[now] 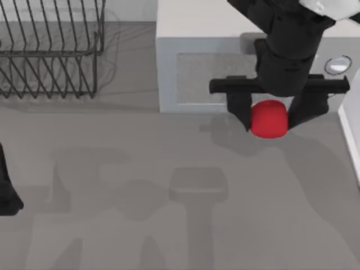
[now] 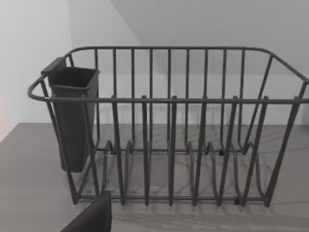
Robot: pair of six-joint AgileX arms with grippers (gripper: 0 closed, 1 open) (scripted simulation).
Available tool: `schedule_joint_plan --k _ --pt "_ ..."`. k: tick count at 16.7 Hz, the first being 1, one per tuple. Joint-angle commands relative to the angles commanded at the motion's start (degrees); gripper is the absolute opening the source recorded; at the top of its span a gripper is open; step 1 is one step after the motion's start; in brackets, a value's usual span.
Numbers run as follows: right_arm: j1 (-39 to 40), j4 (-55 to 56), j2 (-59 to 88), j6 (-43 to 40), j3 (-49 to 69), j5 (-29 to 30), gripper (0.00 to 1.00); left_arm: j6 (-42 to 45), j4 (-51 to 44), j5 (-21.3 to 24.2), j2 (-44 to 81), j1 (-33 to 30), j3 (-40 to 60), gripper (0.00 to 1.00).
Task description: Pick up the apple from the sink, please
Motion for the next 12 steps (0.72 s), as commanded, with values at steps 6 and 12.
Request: schedule_joint_plan --k 6,12 --pt "-0.26 0.58 0.05 -0.04 -0.75 -0.84 0.00 0.00 0.00 0.00 0.00 0.00 0.00 1.00" --pt "-0.75 12.66 2.66 -0.33 -14.62 -2.53 0.00 0.00 0.00 0.00 0.00 0.00 0.00 1.00"
